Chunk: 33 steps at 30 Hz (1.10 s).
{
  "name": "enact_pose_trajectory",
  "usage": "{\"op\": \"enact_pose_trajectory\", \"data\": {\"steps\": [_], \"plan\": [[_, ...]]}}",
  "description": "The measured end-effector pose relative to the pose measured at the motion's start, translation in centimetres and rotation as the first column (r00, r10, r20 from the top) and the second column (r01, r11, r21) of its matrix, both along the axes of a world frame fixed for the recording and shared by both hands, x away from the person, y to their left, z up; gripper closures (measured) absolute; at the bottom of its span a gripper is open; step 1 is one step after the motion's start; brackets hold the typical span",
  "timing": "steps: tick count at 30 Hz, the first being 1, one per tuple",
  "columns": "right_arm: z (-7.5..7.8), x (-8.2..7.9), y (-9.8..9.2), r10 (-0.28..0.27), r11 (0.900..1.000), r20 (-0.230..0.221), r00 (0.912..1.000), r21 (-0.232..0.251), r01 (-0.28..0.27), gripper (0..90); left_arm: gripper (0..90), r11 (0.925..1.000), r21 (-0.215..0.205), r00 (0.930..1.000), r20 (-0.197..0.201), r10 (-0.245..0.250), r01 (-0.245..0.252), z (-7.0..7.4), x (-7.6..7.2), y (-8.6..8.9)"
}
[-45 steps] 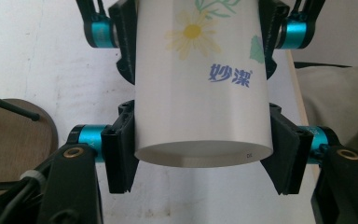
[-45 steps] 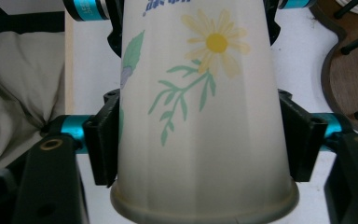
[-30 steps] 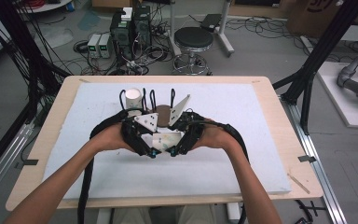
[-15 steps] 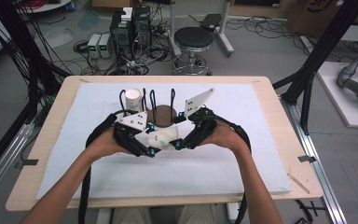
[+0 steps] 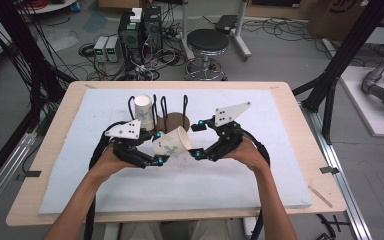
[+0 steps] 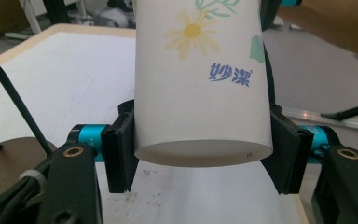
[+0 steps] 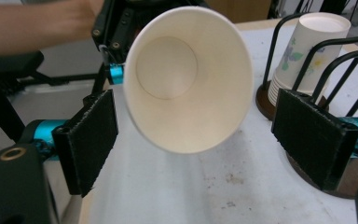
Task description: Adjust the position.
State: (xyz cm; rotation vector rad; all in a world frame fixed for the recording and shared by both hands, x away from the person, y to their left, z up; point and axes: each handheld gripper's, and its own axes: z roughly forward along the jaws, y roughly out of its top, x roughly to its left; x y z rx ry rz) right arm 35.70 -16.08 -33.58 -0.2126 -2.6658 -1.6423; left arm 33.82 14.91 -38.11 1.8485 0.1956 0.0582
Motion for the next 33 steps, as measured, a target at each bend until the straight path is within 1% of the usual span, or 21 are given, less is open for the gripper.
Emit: {"op": "enact_pose_trajectory", "data": {"steps": [3,5,7,9,11,14,18,20,22,23,28,33], "plan": [[-0.5,-0.2,-0.4,0.005,0.999,-0.019,0.9998,0.036,-0.004,15.0,36.6,0.9982,-0.059,1.0000,0.001,0.005,-0.005,-0.5,0.0,0.2],[-0.8,-0.2,-0.6,0.000,0.998,-0.017,0.9999,0.057,0.001,15.0,36.6,0.9953,-0.097,1.0000,0.001,0.004,-0.004,-0.7,-0.1,0.3],[-1.1,-0.4,-0.8,-0.005,0.997,-0.019,0.9998,0.077,0.006,15.0,36.6,0.9900,-0.141,1.0000,0.003,0.006,-0.006,-0.9,-0.2,0.5],[-1.5,-0.4,-0.9,-0.003,0.994,-0.025,0.9997,0.108,0.006,15.0,36.6,0.9859,-0.167,1.0000,-0.002,0.010,-0.010,-1.1,-0.3,0.7],[-2.0,-0.5,-1.0,-0.006,0.992,-0.040,0.9992,0.125,0.011,15.1,36.6,0.9854,-0.170,0.9999,-0.001,0.011,-0.011,-1.2,-0.3,0.8],[-2.4,-0.5,-0.8,-0.004,0.992,-0.044,0.9990,0.128,0.009,15.2,36.6,0.9865,-0.163,0.9999,-0.004,0.010,-0.011,-1.3,-0.3,0.8],[-2.7,-0.5,-0.5,0.005,0.992,-0.045,0.9990,0.127,0.001,15.2,36.6,0.9846,-0.175,1.0000,0.000,0.009,-0.009,-1.3,-0.3,0.8],[-2.8,-0.5,-0.4,0.009,0.992,-0.048,0.9988,0.128,-0.003,15.2,36.6,0.9850,-0.172,1.0000,0.002,0.006,-0.005,-1.3,-0.3,0.7],[-2.9,-0.4,-0.3,0.013,0.991,-0.048,0.9988,0.133,-0.006,15.4,36.6,0.9842,-0.177,1.0000,-0.001,0.004,-0.004,-1.4,-0.3,0.5],[-2.9,-0.4,-0.2,0.016,0.991,-0.048,0.9987,0.136,-0.009,15.4,36.6,0.9847,-0.174,1.0000,0.004,0.001,0.000,-1.5,-0.3,0.4],[-3.1,-0.3,0.3,0.029,0.988,-0.050,0.9983,0.152,-0.021,15.5,36.6,0.9809,-0.194,1.0000,0.002,-0.010,0.010,-1.6,-0.3,-0.3],[-3.3,-0.3,0.8,0.040,0.986,-0.054,0.9977,0.162,-0.031,15.5,36.6,0.9813,-0.191,0.9998,0.006,-0.021,0.022,-1.7,-0.3,-0.9]]}}
